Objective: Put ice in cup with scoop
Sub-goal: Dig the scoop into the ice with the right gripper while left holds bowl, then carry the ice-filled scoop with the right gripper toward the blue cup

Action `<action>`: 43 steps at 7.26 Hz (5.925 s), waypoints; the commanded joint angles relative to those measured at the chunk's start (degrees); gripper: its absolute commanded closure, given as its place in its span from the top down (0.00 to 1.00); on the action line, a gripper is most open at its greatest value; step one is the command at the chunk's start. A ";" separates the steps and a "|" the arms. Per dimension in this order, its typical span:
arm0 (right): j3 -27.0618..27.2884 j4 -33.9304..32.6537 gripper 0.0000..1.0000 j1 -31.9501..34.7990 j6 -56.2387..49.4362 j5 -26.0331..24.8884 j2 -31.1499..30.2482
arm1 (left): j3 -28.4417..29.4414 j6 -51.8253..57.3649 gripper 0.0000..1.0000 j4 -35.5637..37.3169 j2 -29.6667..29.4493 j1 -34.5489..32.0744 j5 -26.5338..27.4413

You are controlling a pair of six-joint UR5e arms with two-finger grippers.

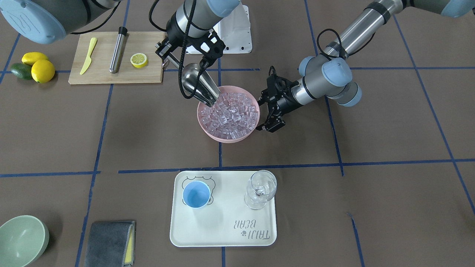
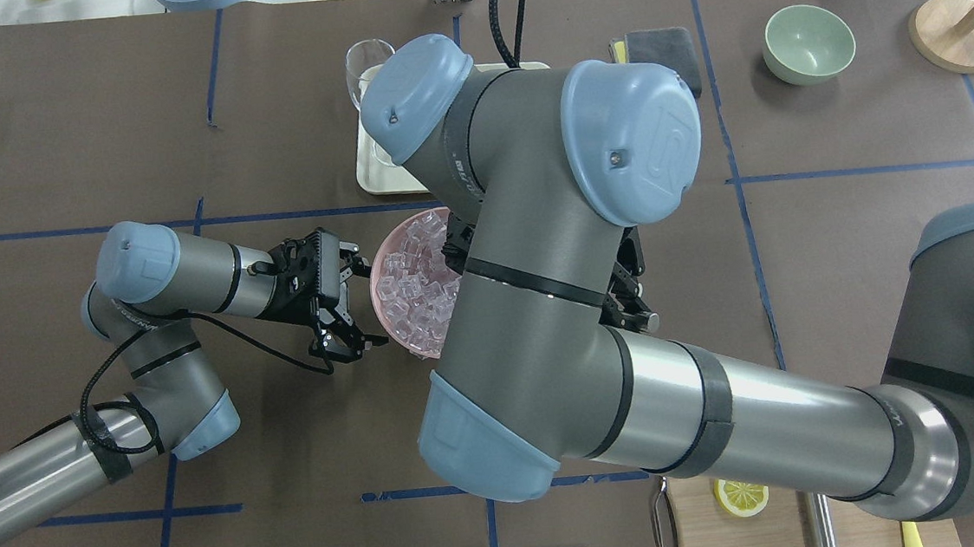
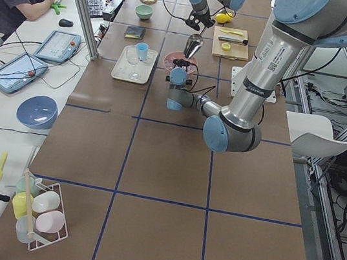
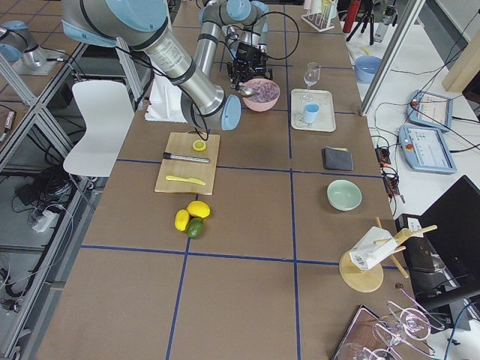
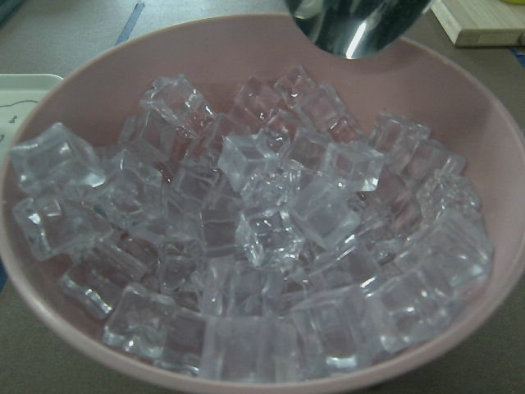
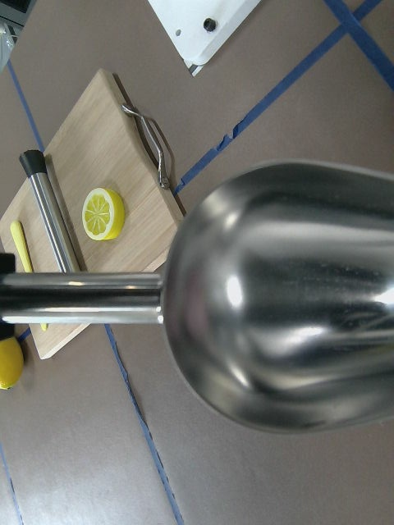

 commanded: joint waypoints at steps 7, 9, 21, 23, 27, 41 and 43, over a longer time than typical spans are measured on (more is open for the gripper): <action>-15.31 0.17 0.00 -0.24 -0.33 -0.53 8.18 | 0.07 0.00 1.00 0.00 0.03 0.00 0.00; -16.46 0.60 0.00 -0.59 -0.33 -0.54 8.18 | 0.07 0.00 1.00 0.00 0.03 0.00 0.00; -10.44 24.13 0.00 -1.12 3.87 -0.36 -3.21 | 0.07 0.00 1.00 0.00 0.03 0.00 0.00; -8.20 25.12 0.00 -1.38 4.59 -0.53 -4.92 | 0.07 0.00 1.00 0.00 0.03 0.00 0.00; -7.24 32.23 0.00 -1.56 7.14 -0.71 -7.55 | 0.07 0.00 1.00 0.00 0.03 0.00 0.00; 14.64 39.37 0.00 1.60 19.68 0.08 -19.07 | 0.07 0.00 1.00 0.00 0.03 0.00 0.00; 14.65 37.28 0.00 5.98 22.51 5.85 -18.90 | 0.07 0.00 1.00 0.00 0.03 0.00 0.00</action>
